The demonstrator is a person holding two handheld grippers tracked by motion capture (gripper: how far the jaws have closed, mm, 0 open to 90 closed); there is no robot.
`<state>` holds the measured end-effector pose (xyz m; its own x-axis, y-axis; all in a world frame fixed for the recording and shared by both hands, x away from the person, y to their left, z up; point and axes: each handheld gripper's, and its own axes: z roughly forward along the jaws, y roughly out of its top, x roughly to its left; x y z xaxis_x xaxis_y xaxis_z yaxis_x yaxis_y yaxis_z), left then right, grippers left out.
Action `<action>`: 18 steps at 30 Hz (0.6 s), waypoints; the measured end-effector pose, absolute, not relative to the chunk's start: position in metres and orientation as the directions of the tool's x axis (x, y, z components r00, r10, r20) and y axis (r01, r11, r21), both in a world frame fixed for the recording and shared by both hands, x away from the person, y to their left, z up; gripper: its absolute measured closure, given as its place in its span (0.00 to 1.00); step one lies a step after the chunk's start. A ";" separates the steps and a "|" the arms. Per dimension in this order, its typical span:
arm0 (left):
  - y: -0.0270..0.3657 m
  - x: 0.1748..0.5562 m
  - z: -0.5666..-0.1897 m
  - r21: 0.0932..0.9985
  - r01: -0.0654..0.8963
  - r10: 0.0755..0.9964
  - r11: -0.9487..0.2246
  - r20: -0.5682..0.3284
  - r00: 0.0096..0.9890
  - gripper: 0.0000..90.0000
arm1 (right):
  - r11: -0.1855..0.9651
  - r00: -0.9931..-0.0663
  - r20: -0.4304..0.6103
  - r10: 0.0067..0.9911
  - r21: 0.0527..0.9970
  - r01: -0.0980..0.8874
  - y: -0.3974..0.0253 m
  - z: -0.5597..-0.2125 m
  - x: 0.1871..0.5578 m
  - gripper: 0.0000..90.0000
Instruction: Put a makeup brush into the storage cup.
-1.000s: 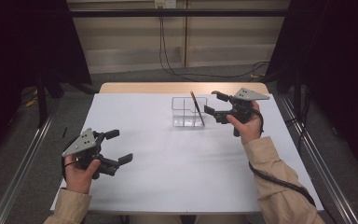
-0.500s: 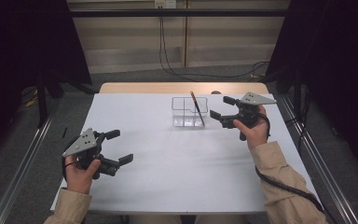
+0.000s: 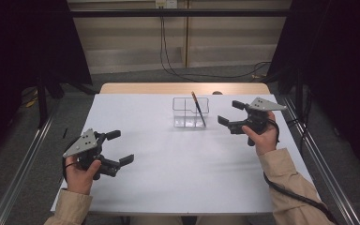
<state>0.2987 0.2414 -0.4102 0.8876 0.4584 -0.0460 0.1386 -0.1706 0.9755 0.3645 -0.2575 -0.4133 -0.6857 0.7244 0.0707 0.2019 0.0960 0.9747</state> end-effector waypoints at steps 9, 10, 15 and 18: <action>0.242 0.299 -0.409 0.975 0.135 0.459 -0.176 -0.040 0.887 0.00 | 0.098 -0.685 0.070 0.725 0.974 0.203 -0.262 -0.415 0.355 0.06; 0.242 0.299 -0.409 0.975 0.134 0.459 -0.177 -0.039 0.887 0.00 | 0.096 -0.686 0.070 0.724 0.975 0.201 -0.263 -0.416 0.352 0.06; 0.242 0.299 -0.410 0.975 0.137 0.459 -0.175 -0.042 0.887 0.00 | 0.094 -0.686 0.072 0.724 0.975 0.202 -0.266 -0.417 0.346 0.05; 0.241 0.298 -0.410 0.975 0.137 0.459 -0.173 -0.043 0.887 0.00 | 0.099 -0.685 0.070 0.725 0.974 0.205 -0.268 -0.419 0.342 0.05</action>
